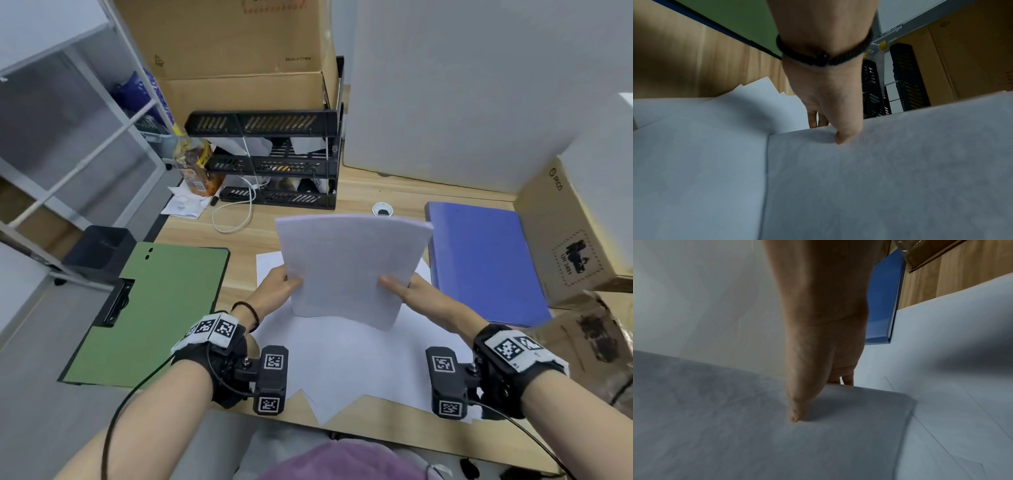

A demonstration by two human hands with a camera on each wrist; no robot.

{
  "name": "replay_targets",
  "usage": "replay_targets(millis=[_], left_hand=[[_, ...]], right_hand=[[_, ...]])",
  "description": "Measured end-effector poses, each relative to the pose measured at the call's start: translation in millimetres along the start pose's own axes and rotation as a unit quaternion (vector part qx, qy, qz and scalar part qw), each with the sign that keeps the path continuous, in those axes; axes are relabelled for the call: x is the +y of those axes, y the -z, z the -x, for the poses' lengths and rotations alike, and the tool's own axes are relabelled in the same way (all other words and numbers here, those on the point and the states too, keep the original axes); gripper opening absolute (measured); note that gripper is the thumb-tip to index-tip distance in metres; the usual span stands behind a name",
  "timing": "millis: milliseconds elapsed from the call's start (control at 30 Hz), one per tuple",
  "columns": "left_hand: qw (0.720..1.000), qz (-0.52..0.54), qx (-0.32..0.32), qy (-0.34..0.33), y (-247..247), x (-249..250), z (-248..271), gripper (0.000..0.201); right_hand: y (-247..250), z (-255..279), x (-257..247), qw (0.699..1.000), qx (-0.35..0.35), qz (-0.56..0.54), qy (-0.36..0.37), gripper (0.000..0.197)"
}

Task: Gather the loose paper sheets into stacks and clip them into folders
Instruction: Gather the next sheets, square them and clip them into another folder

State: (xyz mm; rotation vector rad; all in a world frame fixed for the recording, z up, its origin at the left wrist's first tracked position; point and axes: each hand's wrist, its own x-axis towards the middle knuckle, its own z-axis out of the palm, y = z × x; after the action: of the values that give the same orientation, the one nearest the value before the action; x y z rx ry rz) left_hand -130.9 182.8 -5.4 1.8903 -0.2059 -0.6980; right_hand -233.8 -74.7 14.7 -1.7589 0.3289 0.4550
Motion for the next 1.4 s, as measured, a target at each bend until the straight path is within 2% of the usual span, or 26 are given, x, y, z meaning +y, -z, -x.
replay_targets(millis=[133, 267, 433, 533, 667, 800, 867, 967, 1033, 1133, 1200, 1300, 1400], left_hand=[[0.999, 0.011, 0.042, -0.018, 16.7, -1.2, -7.5, 0.026], [0.996, 0.049, 0.069, -0.010, 41.1, -6.1, -3.4, 0.030], [0.987, 0.115, 0.102, 0.050, 83.1, -44.6, 12.2, 0.032], [0.978, 0.146, 0.125, 0.087, 116.0, -67.4, 27.7, 0.030], [0.971, 0.127, 0.133, 0.154, 158.8, -103.7, 43.2, 0.030], [0.968, 0.077, 0.152, 0.184, 194.4, -134.7, 55.0, 0.024], [0.960, 0.043, 0.200, 0.191, 215.0, -149.5, 58.3, 0.031], [0.930, -0.080, 0.292, 0.208, 246.5, -179.1, 59.9, 0.044], [0.916, -0.131, 0.301, 0.232, 261.7, -196.5, 59.1, 0.052], [0.916, -0.099, 0.284, 0.265, 271.2, -211.9, 56.0, 0.064], [0.908, -0.108, 0.296, 0.277, 270.4, -215.8, 53.9, 0.062], [0.888, -0.091, 0.354, 0.277, 268.9, -216.5, 54.6, 0.049], [0.891, -0.054, 0.358, 0.273, 266.8, -213.2, 59.2, 0.033]], right_hand=[[-6.1, -10.6, -24.2, 1.000, 0.012, 0.009, 0.003, 0.039], [-26.9, -25.5, -49.0, 1.000, -0.023, -0.009, 0.002, 0.034], [-76.1, -52.8, -72.1, 0.994, -0.110, -0.004, -0.017, 0.037], [-114.5, -75.0, -86.2, 0.987, -0.153, 0.022, -0.035, 0.032], [-166.2, -107.3, -90.2, 0.978, -0.183, 0.066, -0.079, 0.028], [-211.5, -135.1, -78.5, 0.972, -0.185, 0.075, -0.121, 0.024], [-229.8, -147.0, -69.8, 0.972, -0.176, 0.062, -0.140, 0.028], [-249.8, -162.9, -57.7, 0.972, -0.160, 0.023, -0.174, 0.032], [-258.7, -172.5, -52.0, 0.971, -0.149, 0.004, -0.187, 0.032], [-270.8, -184.0, -48.3, 0.970, -0.144, -0.027, -0.193, 0.030], [-278.0, -189.5, -47.8, 0.972, -0.127, -0.034, -0.196, 0.030], [-281.5, -193.7, -41.9, 0.975, -0.090, -0.033, -0.199, 0.033], [-276.9, -191.7, -35.7, 0.976, -0.083, -0.051, -0.196, 0.030]])
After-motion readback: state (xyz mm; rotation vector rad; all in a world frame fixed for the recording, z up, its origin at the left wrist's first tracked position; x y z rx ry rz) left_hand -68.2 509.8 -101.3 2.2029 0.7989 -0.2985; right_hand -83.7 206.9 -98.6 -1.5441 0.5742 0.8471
